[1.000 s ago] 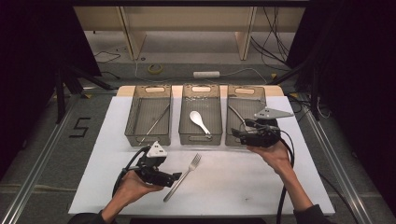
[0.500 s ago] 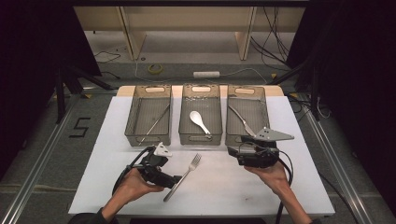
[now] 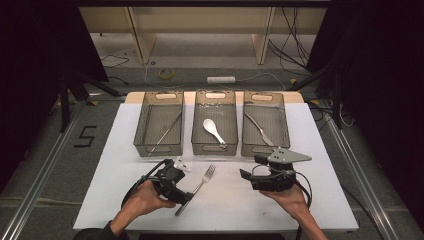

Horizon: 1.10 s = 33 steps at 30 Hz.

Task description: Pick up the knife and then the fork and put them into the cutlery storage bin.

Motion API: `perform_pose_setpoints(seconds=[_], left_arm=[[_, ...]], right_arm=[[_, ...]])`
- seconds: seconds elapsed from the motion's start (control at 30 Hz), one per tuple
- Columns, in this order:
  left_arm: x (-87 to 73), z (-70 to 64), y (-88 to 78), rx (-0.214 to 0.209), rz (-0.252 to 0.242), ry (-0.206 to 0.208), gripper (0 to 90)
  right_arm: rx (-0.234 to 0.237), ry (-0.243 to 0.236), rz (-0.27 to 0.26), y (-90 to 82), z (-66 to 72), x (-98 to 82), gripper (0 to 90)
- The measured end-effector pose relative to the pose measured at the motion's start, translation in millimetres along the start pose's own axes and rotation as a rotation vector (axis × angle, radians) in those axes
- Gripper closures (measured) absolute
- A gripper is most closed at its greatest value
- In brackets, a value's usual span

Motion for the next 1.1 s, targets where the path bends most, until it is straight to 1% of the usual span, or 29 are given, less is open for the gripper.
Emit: perform_pose_setpoints(seconds=[0.1,0.13,0.2,0.23,0.27,0.4,0.47,0.63,0.67,0.87,0.9,0.93,1.03,1.1], left_arm=[[-0.9,-0.4,2.2,0.001,0.022,0.015,32.2],[-0.8,-1.5,3.0,-0.001,0.025,0.013,33.8],[-0.6,-3.1,5.5,-0.008,0.037,0.03,36.5],[0.0,-4.5,7.2,-0.008,0.038,0.024,38.1],[0.3,-5.3,8.9,-0.009,0.042,0.026,39.8],[-0.1,-6.8,15.1,-0.011,0.075,0.048,45.4],[-0.1,-8.1,19.1,-0.014,0.089,0.048,48.5],[-3.6,-7.5,27.4,-0.016,0.133,0.064,56.6],[-4.5,-8.3,29.0,-0.02,0.139,0.059,57.9],[-5.5,-10.0,31.9,-0.018,0.158,0.076,66.0],[-5.7,-10.0,32.3,-0.018,0.165,0.087,66.8],[-5.6,-11.2,33.7,-0.016,0.163,0.084,67.4],[-6.7,-12.0,36.1,-0.01,0.178,0.101,69.7],[-6.8,-12.4,36.9,-0.004,0.181,0.103,70.7]], right_arm=[[0.002,-0.007,0.009,-0.4,2.8,-3.5,27.5],[0.006,-0.011,0.011,-0.5,4.0,-4.8,27.6],[0.005,-0.013,0.015,-0.5,5.7,-6.2,27.5],[0.009,-0.015,0.022,-0.5,7.0,-7.5,27.4],[0.012,-0.017,0.024,-0.4,8.1,-8.3,27.3],[0.016,-0.026,0.032,-0.2,12.0,-11.1,27.3],[0.02,-0.029,0.038,0.1,14.0,-12.8,27.2],[0.025,-0.035,0.047,0.4,17.0,-15.5,27.2],[0.025,-0.036,0.047,0.4,17.0,-15.6,27.2],[0.029,-0.038,0.05,0.6,17.8,-16.3,27.3],[0.03,-0.037,0.049,0.9,18.1,-16.3,27.3],[0.032,-0.039,0.051,1.0,18.4,-16.5,27.3],[0.033,-0.042,0.051,1.4,18.9,-16.5,27.4],[0.033,-0.042,0.05,1.4,19.2,-16.4,27.5]])
Point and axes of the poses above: each handheld gripper's, and its own axes: y roughly forward along the jaws, x roughly out of its top, z roughly to its left, the point moved 10 cm from there along y, roughly forward along the jaws
